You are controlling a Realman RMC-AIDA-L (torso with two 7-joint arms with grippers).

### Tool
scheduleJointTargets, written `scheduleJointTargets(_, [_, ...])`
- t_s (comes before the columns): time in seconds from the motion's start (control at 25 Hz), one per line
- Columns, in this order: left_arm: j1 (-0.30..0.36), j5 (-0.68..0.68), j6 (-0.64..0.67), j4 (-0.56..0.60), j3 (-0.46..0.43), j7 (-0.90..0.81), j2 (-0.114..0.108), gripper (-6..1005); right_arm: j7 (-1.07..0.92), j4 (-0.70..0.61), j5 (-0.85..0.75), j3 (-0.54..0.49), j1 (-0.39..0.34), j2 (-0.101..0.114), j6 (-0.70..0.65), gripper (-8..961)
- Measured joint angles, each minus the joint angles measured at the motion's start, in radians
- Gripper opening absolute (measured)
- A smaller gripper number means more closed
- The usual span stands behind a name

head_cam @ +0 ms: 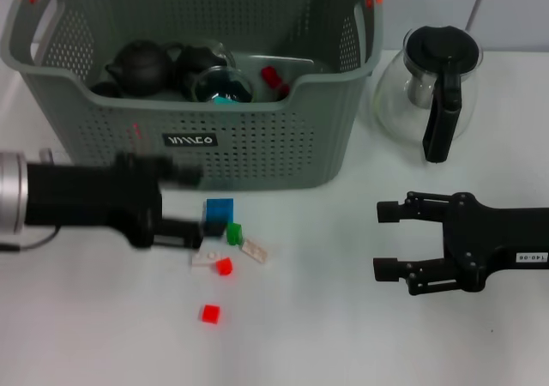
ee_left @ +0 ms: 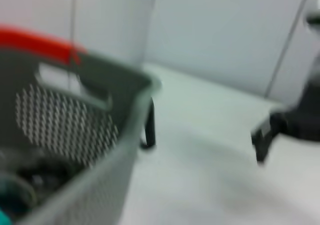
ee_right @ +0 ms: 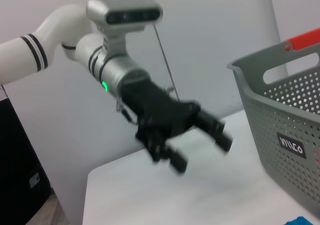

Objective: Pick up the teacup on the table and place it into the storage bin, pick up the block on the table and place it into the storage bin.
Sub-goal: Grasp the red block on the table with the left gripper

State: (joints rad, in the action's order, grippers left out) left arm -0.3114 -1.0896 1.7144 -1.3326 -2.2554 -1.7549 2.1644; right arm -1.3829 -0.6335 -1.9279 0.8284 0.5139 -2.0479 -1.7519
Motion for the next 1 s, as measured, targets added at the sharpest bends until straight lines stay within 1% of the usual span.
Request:
scheduleJointTargets(0.12, [0.002,0.080,0.010,0.005,0.024,-0.007,0.003,834,0.000,0.000,-0.002,0.000,0.000,0.000,0.000,915])
scheduleJointTargets(0.28, [-0.005,0.185,0.009,0.005,0.079,-0.043,0.004,828,0.000,0.000,-0.002,0.000,-0.004,0.000,0.000,914])
scheduleJointTargets(0.44, [-0.011,0.266,0.015,-0.006,0.163,-0.056,0.004,827,0.001,0.000,-0.002,0.000,-0.009,0.000,0.000,914])
scheduleJointTargets(0.56, [-0.013,0.321,-0.001,-0.016,0.243,-0.058,0.006,826,0.003,0.000,0.000,0.000,-0.009,0.000,0.000,914])
scheduleJointTargets(0.72, [-0.016,0.353,-0.056,-0.007,0.323,-0.068,0.006,825,0.005,0.000,0.000,0.000,-0.010,0.000,0.000,915])
scheduleJointTargets(0.8, [-0.017,0.359,-0.085,-0.002,0.348,-0.075,0.007,824,0.005,0.000,0.000,0.000,-0.011,0.000,0.001,915])
scheduleJointTargets(1.0, [-0.023,0.364,-0.151,0.009,0.402,-0.084,0.008,748,0.005,0.000,-0.001,0.000,-0.011,0.000,0.002,914])
